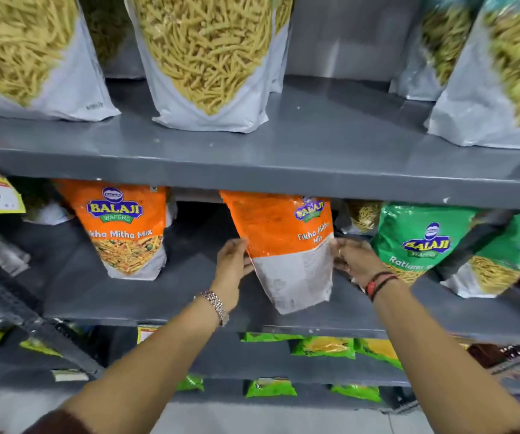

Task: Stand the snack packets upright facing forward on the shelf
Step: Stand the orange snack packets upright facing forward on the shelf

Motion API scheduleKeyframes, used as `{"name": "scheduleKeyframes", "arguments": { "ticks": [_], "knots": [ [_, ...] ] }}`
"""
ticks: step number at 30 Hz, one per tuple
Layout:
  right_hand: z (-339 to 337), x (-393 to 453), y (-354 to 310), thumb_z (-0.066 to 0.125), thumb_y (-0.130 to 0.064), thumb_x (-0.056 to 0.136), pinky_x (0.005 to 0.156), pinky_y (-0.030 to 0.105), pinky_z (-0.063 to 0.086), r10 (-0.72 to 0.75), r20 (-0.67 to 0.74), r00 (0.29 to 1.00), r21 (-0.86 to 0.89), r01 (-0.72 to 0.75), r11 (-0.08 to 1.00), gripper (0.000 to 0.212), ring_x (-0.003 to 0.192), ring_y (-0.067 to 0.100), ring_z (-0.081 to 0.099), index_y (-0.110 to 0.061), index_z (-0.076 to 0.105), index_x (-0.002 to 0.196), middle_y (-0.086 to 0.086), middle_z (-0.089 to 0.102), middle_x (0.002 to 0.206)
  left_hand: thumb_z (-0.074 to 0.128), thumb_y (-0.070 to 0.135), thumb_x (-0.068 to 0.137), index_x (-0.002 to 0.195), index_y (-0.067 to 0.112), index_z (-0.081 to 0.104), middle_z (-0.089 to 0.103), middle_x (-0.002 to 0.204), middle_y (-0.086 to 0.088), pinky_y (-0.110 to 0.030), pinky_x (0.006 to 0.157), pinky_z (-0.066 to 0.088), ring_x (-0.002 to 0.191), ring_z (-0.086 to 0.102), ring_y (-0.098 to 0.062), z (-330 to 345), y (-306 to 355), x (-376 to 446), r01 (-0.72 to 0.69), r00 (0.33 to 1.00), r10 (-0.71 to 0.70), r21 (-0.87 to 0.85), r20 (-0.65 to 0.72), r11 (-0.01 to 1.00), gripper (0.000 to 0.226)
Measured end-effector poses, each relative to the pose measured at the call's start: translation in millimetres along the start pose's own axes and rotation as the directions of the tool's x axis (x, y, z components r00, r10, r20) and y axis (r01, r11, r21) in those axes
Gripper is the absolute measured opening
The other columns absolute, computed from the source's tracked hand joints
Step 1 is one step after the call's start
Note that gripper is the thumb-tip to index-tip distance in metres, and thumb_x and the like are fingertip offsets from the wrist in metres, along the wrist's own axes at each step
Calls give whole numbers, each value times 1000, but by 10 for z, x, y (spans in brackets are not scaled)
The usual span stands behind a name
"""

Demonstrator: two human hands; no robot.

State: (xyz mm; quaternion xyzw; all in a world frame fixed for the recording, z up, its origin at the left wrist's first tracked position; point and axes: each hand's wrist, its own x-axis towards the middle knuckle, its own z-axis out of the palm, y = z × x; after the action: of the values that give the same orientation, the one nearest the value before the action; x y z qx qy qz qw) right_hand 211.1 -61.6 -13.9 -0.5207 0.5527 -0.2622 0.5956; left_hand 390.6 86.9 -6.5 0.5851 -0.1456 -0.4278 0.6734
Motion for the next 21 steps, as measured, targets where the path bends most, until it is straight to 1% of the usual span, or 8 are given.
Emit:
{"name": "scheduleKeyframes", "arguments": {
  "ticks": [2, 3, 6, 9, 12, 15, 18, 21],
  "knots": [
    [46, -33, -7, 46, 10, 82, 77, 32, 54, -40, -37, 998, 30, 42, 999, 32, 76, 21, 58, -14, 59, 63, 3, 67, 67, 49, 26, 94, 75, 20, 50, 61, 84, -2, -22, 66, 49, 75, 55, -16, 66, 114, 91, -43, 999, 43, 50, -6, 998, 20],
    [64, -64, -9, 49, 6, 83, 78, 32, 52, -76, -69, 995, 7, 77, 997, 30, 79, 21, 57, -15, 59, 64, 6, 65, 73, 50, 27, 93, 74, 20, 50, 60, 87, -5, -23, 69, 48, 79, 55, -19, 99, 146, 135, -58, 998, 59, 64, -14, 996, 20],
    [99, -59, 89, 54, 0, 84, 68, 19, 47, -166, -126, 978, -158, 146, 977, 29, 74, 17, 52, -16, 59, 60, 6, 60, 73, 55, 26, 91, 78, 19, 56, 57, 92, -11, -22, 69, 48, 87, 52, -22, 128, 105, 273, -98, 994, 102, 99, -39, 990, 15],
    [69, 1, 244, 53, -1, 85, 81, 36, 47, -131, -69, 989, -144, 120, 982, 36, 84, 23, 55, -20, 60, 55, 12, 63, 82, 57, 27, 90, 87, 18, 60, 64, 93, -7, -25, 74, 50, 94, 57, -21, 109, -6, 304, -88, 995, 93, 125, -34, 988, 10],
    [55, -98, 210, 48, -10, 92, 92, 42, 49, -103, -13, 995, -111, 101, 989, 21, 94, 27, 60, -11, 66, 80, 16, 66, 97, 54, 34, 91, 115, 12, 56, 59, 124, -8, -37, 102, 44, 117, 54, -23, 85, -145, 292, 17, 995, 5, 216, -101, 976, 33],
    [41, -164, 192, 42, -21, 97, 99, 42, 48, -62, 34, 998, -89, 64, 994, 32, 110, 31, 62, 1, 63, 105, 19, 66, 114, 42, 46, 92, 131, 17, 42, 44, 140, -3, -36, 104, 38, 135, 41, -24, 83, -341, 162, 198, 979, -206, 313, -7, 929, 48],
    [-13, -200, 220, 42, -27, 96, 90, 33, 48, -72, 45, 996, -99, 76, 992, 36, 94, 23, 64, 0, 65, 103, 14, 67, 103, 35, 54, 91, 147, 17, 18, 29, 155, -2, -41, 110, 35, 140, 34, -25, 138, -454, 36, 270, 938, -335, 413, 92, 870, 68],
    [-65, -270, 315, 47, -26, 94, 74, 25, 48, -78, 34, 996, -157, 82, 984, 35, 65, 10, 61, -9, 64, 68, 9, 68, 79, 30, 57, 91, 147, 18, 17, 26, 156, -4, -44, 112, 31, 142, 30, -27, 254, -436, 51, 267, 932, -344, 426, 112, 864, 70]
  ]
}}
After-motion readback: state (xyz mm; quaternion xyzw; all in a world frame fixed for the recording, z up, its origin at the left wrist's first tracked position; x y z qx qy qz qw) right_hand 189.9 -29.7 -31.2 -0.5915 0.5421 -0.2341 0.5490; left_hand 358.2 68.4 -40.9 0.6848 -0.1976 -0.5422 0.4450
